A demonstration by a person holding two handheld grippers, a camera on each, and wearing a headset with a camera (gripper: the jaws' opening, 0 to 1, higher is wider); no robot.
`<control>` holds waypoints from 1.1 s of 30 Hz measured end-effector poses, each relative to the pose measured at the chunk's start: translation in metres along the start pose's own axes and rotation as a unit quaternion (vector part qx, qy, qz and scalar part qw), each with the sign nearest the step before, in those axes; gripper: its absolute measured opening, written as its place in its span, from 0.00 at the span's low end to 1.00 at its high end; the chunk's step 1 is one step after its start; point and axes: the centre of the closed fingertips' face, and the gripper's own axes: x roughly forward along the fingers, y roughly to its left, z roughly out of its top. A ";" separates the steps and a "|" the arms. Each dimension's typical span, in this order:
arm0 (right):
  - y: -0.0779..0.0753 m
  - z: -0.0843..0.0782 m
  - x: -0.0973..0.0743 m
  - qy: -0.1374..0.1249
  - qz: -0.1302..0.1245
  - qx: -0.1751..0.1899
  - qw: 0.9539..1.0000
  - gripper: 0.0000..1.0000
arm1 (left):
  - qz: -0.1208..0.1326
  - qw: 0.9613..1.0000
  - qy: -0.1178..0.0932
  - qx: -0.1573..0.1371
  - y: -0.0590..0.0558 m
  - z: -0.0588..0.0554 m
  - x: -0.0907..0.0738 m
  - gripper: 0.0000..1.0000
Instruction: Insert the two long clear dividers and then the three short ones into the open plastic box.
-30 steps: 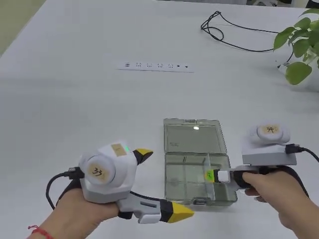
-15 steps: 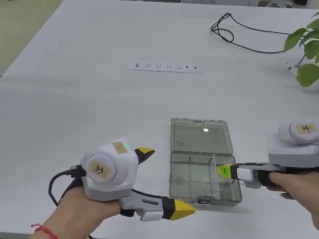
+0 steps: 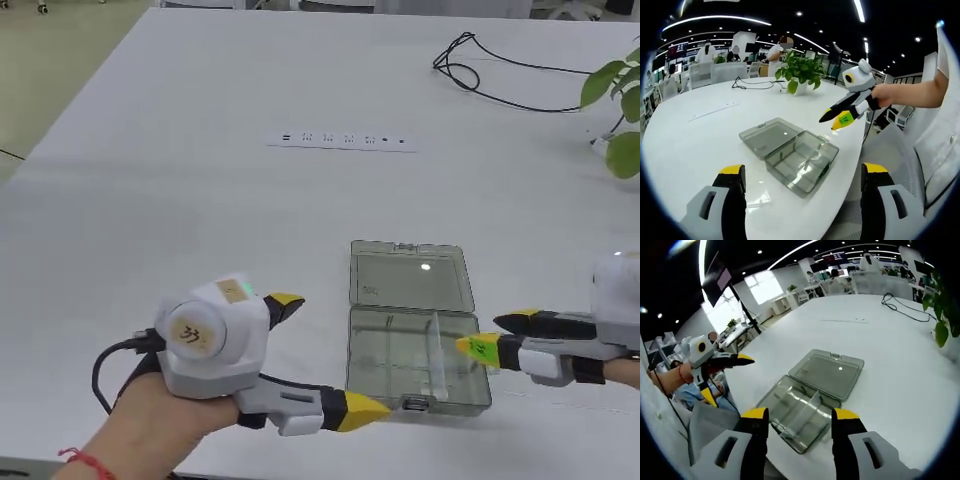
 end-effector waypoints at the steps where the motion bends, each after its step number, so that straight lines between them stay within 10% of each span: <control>1: 0.001 -0.002 -0.002 0.003 0.002 -0.007 1.000 0.53 | 0.002 1.000 0.000 -0.001 0.001 0.000 -0.001 0.98; 19: 0.009 -0.011 -0.022 -0.007 0.051 -0.136 0.989 0.77 | 0.031 0.999 0.020 -0.015 0.017 -0.004 -0.004 0.96; 33: 0.001 -0.028 -0.035 -0.015 0.061 -0.168 0.984 0.88 | 0.083 0.989 0.103 -0.063 0.046 -0.043 -0.008 0.84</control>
